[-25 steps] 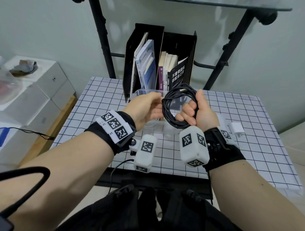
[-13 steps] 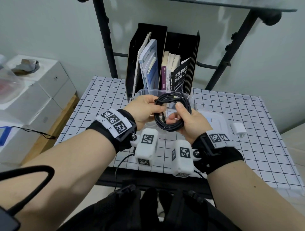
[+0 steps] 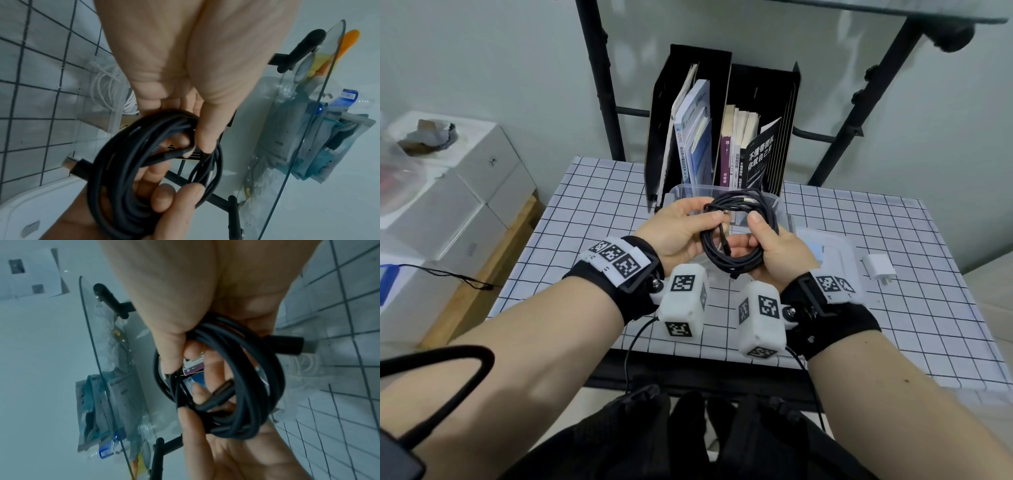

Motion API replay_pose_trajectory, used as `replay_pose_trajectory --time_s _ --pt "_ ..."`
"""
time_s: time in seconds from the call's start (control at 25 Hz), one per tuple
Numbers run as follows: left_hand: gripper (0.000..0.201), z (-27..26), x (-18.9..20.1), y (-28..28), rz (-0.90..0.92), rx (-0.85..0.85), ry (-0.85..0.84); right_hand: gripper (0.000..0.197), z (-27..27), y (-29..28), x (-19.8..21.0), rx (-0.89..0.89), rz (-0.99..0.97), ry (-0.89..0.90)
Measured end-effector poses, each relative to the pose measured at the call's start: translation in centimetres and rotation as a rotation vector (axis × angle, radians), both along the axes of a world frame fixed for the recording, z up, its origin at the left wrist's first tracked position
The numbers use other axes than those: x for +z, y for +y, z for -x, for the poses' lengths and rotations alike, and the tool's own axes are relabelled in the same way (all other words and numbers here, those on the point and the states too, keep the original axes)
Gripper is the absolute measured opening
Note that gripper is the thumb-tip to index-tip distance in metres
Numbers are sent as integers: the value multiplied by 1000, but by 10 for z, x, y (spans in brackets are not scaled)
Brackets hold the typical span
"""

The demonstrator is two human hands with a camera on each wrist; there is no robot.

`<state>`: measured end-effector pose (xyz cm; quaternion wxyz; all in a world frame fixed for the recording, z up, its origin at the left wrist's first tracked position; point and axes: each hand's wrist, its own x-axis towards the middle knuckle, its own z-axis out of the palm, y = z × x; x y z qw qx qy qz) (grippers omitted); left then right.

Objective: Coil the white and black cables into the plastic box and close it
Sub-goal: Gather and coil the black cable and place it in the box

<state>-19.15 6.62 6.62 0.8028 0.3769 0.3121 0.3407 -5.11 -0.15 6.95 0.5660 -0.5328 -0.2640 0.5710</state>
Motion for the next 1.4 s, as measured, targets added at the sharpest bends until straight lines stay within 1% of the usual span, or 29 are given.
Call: replay_pose_trajectory --time_s 0.2,0.28,0.4,0.48,0.6,0.72,0.76,0.84,1.0,1.16,1.24,1.32,1.4 --pt "15 8 -5 9 15 -77 -21 22 16 5 4 -92 -14 77" --pt "16 12 -7 13 10 -98 16 26 20 9 7 -98 -6 56" --pt "12 20 -10 19 -60 -142 127 32 26 16 4 -123 20 31" --pt "14 26 -10 23 -88 -175 143 32 29 20 0 -130 28 13" --pt "13 39 -5 32 -54 -249 169 31 29 24 -2 -123 70 6" --pt "20 47 -3 44 -60 -297 219 30 27 31 -7 -97 131 16" --pt "20 47 -5 47 -78 -277 244 29 26 35 -8 -83 150 20" --pt "21 46 -11 54 -83 -185 289 26 25 43 -11 -83 198 52" --pt "15 47 -23 69 12 70 345 31 18 56 -10 -106 270 118" --pt "18 36 -27 82 10 257 498 43 8 72 -17 -87 352 126" --pt "20 30 -29 86 20 300 531 47 3 76 -20 -125 346 110" --pt "21 22 -32 89 8 306 586 42 -5 80 -21 -163 323 86" --pt "20 14 -36 91 -16 282 650 38 -13 83 -24 -171 313 11"
